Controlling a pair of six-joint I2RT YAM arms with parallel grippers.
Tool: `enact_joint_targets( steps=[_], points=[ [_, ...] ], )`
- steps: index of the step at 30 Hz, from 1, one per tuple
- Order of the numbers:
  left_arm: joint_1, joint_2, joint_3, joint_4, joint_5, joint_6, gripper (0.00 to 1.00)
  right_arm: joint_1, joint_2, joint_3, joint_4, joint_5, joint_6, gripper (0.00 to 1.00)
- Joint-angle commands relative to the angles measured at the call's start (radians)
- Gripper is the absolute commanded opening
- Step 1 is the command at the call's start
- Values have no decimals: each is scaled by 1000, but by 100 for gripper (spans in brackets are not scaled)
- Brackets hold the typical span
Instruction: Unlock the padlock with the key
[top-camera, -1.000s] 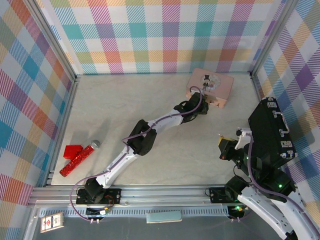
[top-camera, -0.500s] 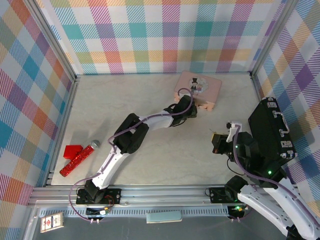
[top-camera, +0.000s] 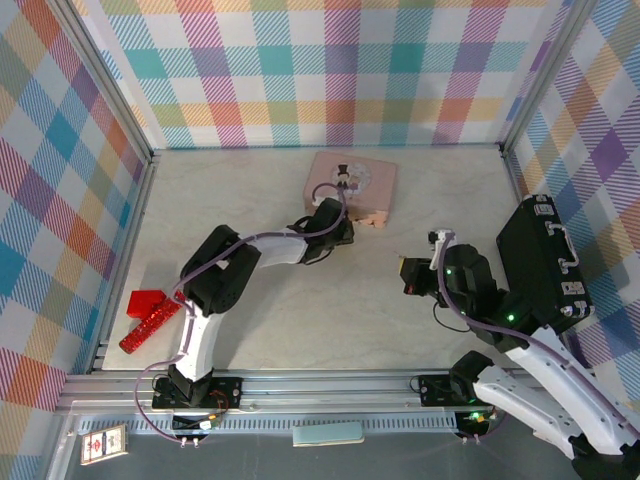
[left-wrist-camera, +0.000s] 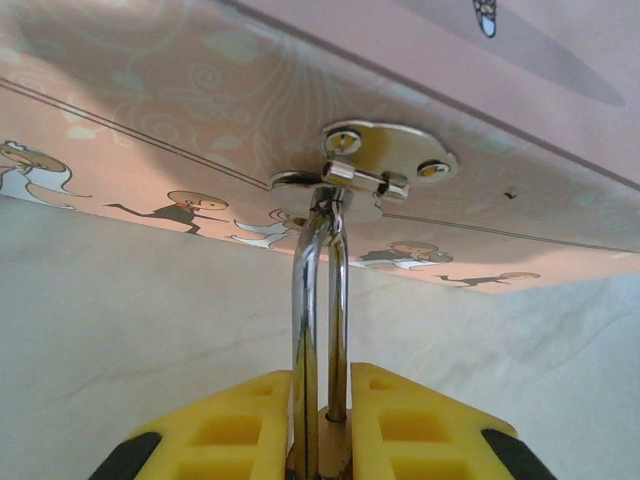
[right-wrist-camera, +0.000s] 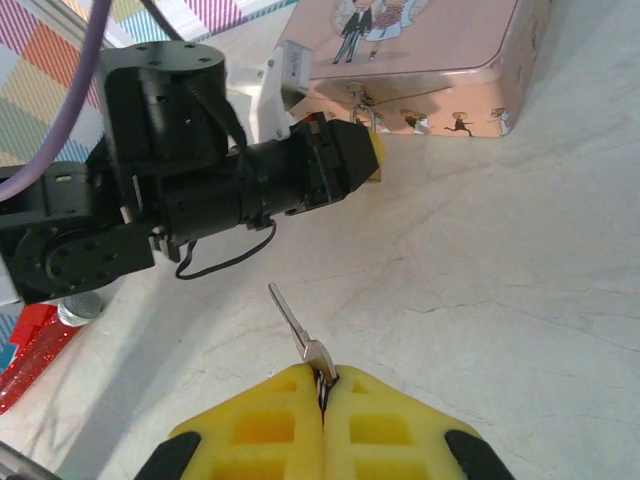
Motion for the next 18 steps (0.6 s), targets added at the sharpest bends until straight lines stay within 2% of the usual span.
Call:
enact_joint_targets(
  steps=[1,7,11,15,18],
  points=[
    [32,-121,-93,-2,-69,14,3,1,27,2,60,-53,20,0],
    [62,-284,-263,-52,-80,25,2,1,85,-21,112,-114,36,0],
    [68,-421,-359,-142,-134,45,1,1,113,-39,130,-143,40,0],
    [74,-574,-482,-184,-167,14,1,2,133,-58,156,-162,45,0],
    [74,-637,-546,-202,-146,-36,1,2,160,-63,178,-187,48,0]
  ],
)
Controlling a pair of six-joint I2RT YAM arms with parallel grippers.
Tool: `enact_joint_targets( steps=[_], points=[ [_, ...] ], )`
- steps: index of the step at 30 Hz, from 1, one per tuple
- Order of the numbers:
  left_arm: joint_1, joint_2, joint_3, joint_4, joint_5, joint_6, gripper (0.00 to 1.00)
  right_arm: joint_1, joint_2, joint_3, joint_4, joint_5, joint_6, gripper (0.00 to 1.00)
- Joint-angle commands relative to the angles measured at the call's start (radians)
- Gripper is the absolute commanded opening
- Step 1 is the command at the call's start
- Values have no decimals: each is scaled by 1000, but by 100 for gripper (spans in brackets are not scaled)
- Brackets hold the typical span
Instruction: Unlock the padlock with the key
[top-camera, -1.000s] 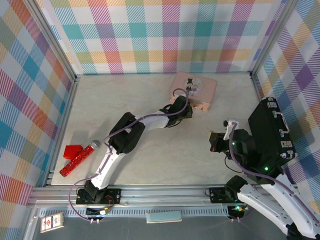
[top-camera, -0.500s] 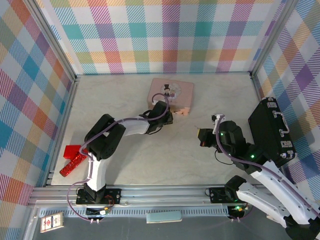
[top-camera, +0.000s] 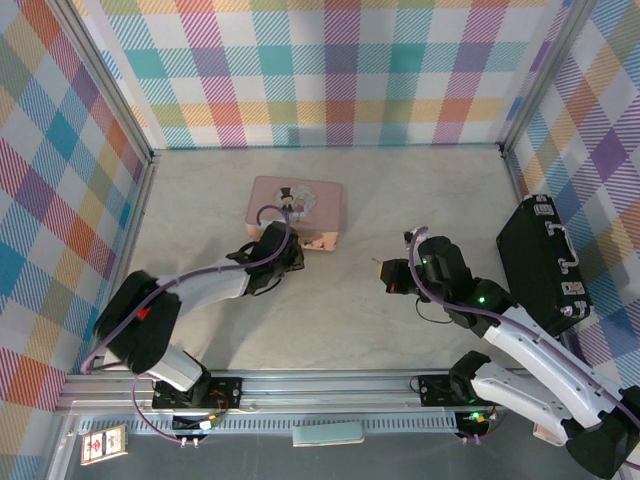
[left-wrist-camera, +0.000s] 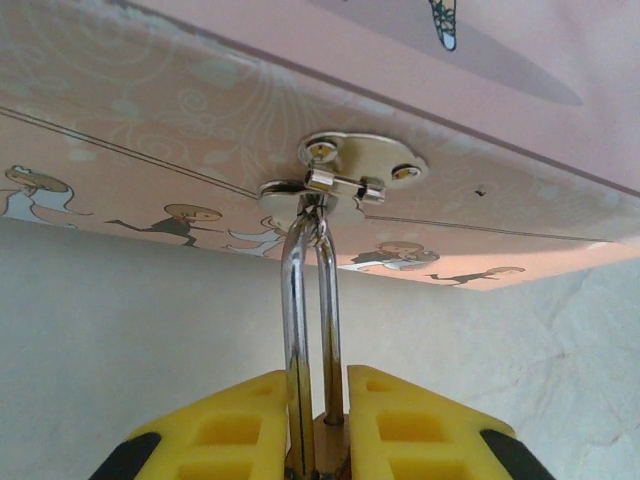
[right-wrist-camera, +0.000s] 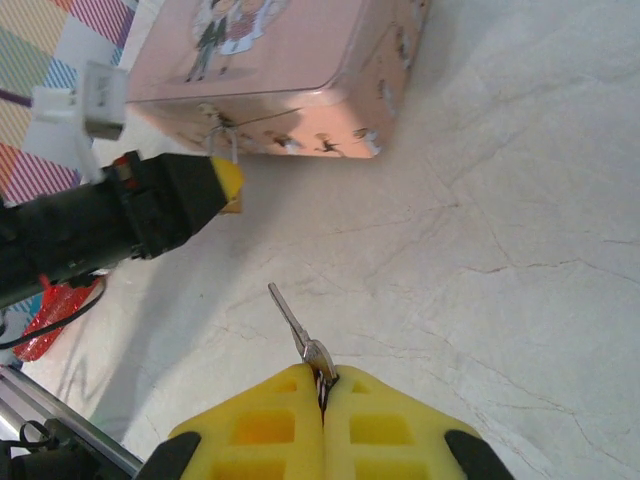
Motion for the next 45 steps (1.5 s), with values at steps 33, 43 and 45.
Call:
enact_joint_targets(
  steps=[33,43,45],
  points=[
    [-105,10,-279,319,77,-362,20,2,67,-97,158,-125,179,0],
    [-104,34,-318,398,60,-319,31,1,59,-96,150,-120,184,0],
    [-102,20,-326,395,43,-292,35,2,60,-96,149,-120,184,0]
  ],
)
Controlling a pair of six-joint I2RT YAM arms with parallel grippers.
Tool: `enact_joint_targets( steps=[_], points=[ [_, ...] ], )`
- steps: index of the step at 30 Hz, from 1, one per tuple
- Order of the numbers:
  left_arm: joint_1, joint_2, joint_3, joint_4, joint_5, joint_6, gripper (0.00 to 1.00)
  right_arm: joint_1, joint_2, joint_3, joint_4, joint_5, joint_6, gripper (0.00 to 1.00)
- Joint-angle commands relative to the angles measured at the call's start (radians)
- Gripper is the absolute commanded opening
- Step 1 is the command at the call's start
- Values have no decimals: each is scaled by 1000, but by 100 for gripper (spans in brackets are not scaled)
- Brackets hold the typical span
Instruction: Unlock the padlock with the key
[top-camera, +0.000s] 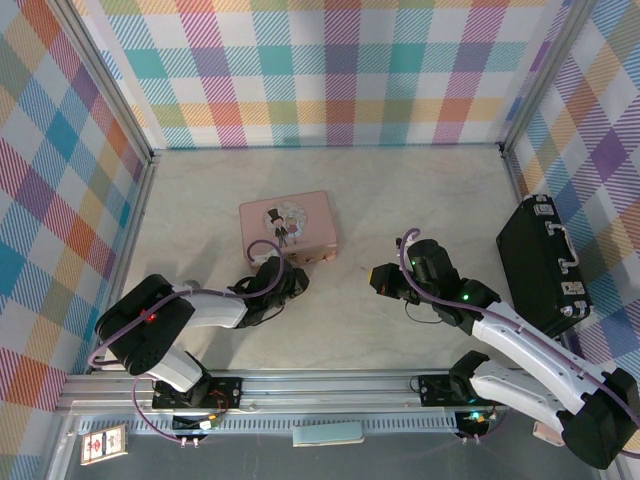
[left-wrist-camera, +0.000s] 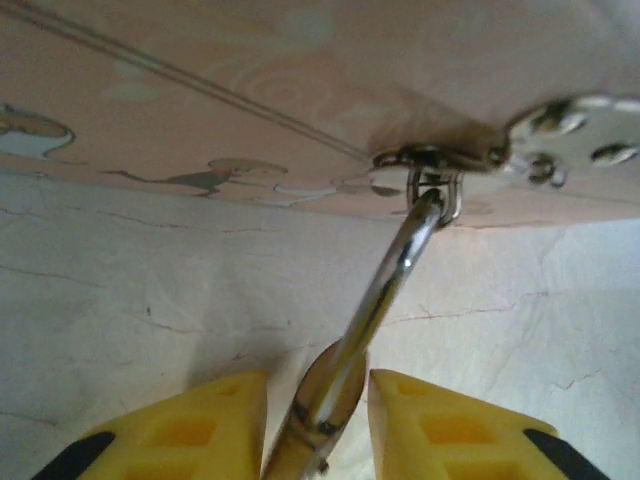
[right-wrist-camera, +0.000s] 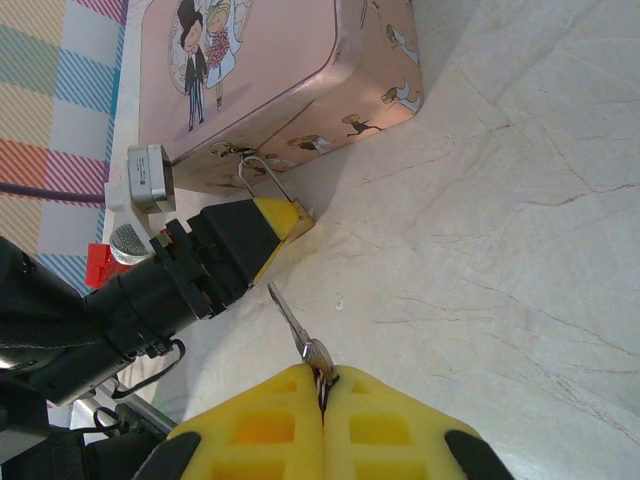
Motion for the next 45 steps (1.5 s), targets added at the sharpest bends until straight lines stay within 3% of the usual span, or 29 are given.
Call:
enact_joint_targets(
  steps=[1,5,10,19,26,36,45],
  points=[
    [-4,-23,-28,-29,-19,54,37,3,-9,-7,20,-12,7,0],
    [21,-82,-77,13,-21,136,51,2,-12,-6,14,-10,3,0],
    [53,-166,-116,50,22,334,64,2,-18,-9,11,-6,4,0],
    [178,-98,-95,163,287,468,67,2,-9,-4,19,-12,8,0],
    [200,47,-54,277,336,407,62,4,-14,-19,26,-13,23,0],
    [203,204,-55,454,367,306,42,3,-10,-24,30,-19,27,0],
    [203,237,-60,502,371,275,29,5,10,-29,56,-35,38,0]
  ],
)
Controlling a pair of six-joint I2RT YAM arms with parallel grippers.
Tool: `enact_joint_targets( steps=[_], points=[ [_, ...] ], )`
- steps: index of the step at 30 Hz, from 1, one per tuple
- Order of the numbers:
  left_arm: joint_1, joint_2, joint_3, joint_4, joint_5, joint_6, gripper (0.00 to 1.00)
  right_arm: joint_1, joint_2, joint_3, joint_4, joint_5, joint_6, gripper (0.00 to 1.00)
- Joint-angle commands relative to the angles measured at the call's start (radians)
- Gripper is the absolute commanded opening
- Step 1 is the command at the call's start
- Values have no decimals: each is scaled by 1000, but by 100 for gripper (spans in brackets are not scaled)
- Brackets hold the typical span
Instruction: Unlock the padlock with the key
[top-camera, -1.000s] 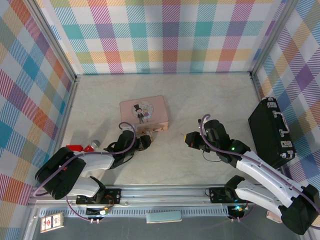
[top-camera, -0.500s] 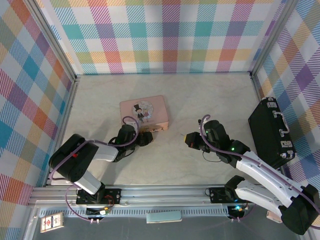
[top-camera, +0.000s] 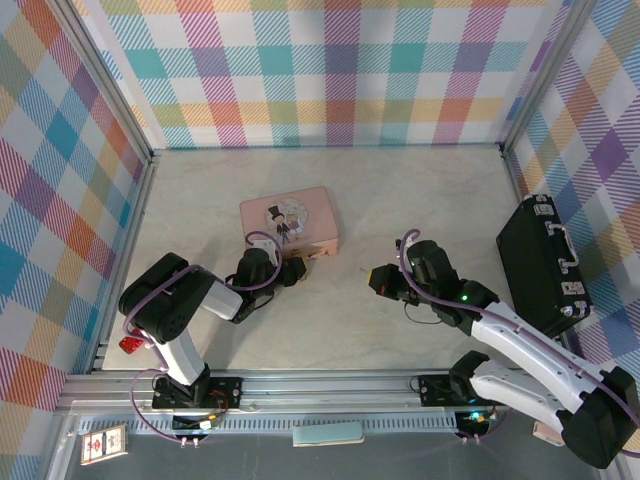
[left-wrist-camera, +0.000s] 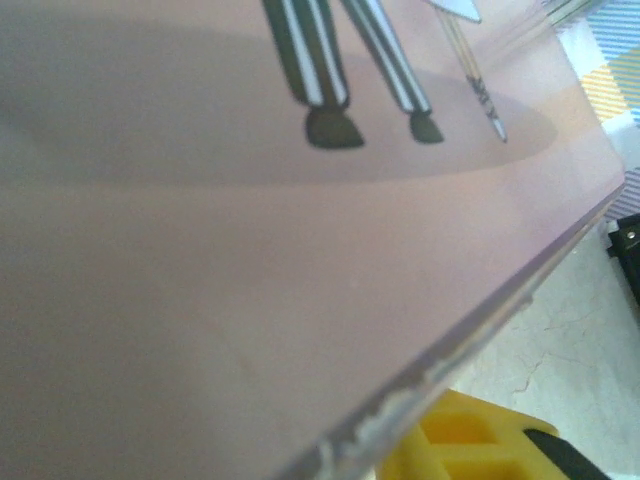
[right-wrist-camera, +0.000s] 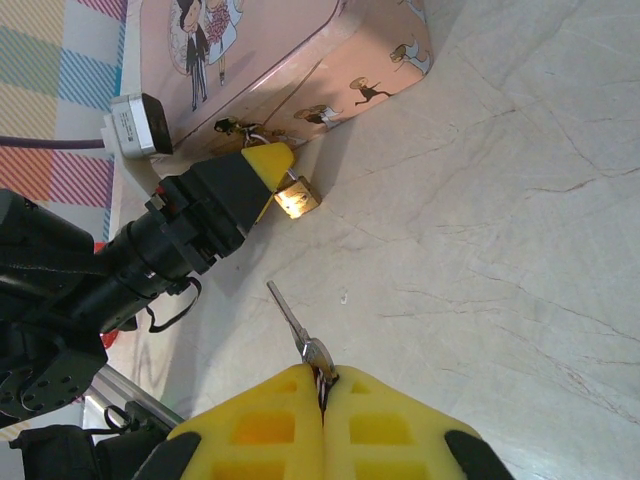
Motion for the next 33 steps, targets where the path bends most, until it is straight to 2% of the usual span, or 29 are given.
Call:
enact_joint_targets(
  steps=[1,7,20,27,33],
  points=[
    [-2,32,0,-25,42,-47,27,5,8,-13,35,-16,10,0],
    [-6,27,-6,-10,39,-88,15,7,16,-20,54,-25,20,0],
    [-17,-27,-17,18,56,-226,5,6,159,-77,260,-122,141,0],
    [-15,4,0,106,106,-372,4,-50,347,-78,431,-318,226,0],
    [-16,57,15,174,120,-436,3,-83,470,-92,602,-413,296,0]
  ],
)
